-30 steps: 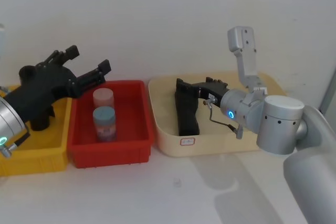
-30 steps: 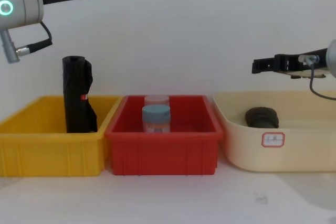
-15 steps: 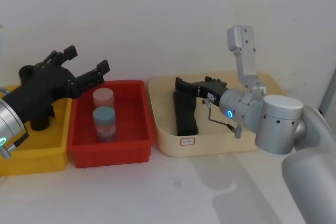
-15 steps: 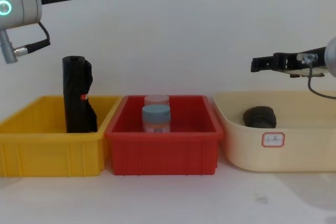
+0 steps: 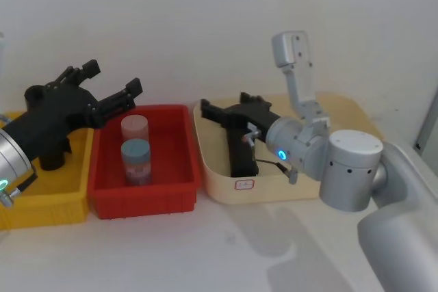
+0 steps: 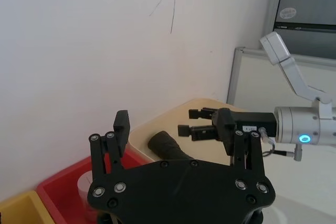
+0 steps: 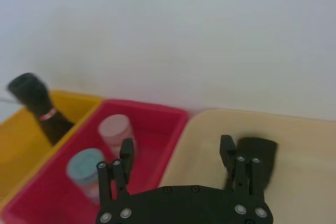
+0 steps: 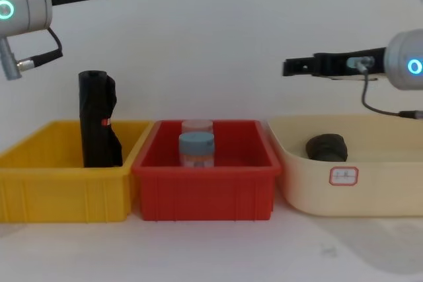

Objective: Pick up the garbage bag with the one hand and transfer it to the other hand.

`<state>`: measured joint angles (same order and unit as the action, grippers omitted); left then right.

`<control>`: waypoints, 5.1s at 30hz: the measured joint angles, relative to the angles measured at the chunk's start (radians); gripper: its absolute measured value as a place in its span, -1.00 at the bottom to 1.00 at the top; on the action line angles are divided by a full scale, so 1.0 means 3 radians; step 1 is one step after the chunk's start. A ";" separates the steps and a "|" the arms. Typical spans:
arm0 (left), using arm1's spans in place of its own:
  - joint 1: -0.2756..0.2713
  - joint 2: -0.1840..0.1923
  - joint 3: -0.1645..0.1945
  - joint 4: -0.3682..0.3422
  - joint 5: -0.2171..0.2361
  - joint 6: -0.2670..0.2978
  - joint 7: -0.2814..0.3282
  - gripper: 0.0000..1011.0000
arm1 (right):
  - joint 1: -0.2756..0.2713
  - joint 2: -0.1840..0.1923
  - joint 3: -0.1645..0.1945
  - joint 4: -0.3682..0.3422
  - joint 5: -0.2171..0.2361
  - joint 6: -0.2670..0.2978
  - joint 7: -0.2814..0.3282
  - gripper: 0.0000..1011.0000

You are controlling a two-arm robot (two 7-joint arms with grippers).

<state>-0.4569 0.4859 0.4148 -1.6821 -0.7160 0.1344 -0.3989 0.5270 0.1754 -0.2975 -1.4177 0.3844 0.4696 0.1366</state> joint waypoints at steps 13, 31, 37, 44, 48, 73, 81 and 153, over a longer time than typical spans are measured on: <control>0.0004 0.0002 0.0000 -0.0004 0.0000 0.0000 0.0005 0.98 | -0.0007 -0.0045 -0.0322 -0.0090 -0.0121 0.0041 0.0242 0.98; 0.0019 0.0002 -0.0008 0.0008 0.0089 0.0040 0.0149 0.98 | 0.0171 -0.0319 -0.0449 0.0246 -0.0175 0.0339 0.0224 0.98; -0.0020 -0.0021 -0.0005 0.0089 0.0184 0.0053 0.0237 0.98 | 0.0217 -0.0382 -0.0433 0.0347 -0.0176 0.0378 0.0194 0.98; -0.0072 -0.0050 0.0005 0.0200 0.0282 0.0047 0.0289 0.98 | 0.0251 -0.0446 -0.0416 0.0450 -0.0182 0.0404 0.0177 0.98; -0.0107 -0.0067 0.0013 0.0270 0.0323 0.0019 0.0282 0.98 | 0.0268 -0.0472 -0.0410 0.0517 -0.0191 0.0403 0.0173 0.98; -0.0281 -0.0180 0.0064 0.0634 0.0420 -0.0101 0.0097 0.98 | 0.0496 -0.0651 -0.0452 0.1171 -0.0326 0.0114 0.0223 0.98; -0.0295 -0.0190 0.0067 0.0665 0.0427 -0.0110 0.0082 0.98 | 0.0575 -0.0713 -0.0476 0.1372 -0.0366 0.0021 0.0261 0.98; -0.0308 -0.0198 0.0070 0.0695 0.0433 -0.0118 0.0066 0.98 | 0.0374 -0.0331 0.0462 0.0587 -0.0105 0.0241 0.0020 0.37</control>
<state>-0.5493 0.4264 0.4358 -1.4737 -0.5861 0.0990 -0.3790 0.6393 0.0760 -0.1590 -1.2416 0.3528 0.5419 0.1425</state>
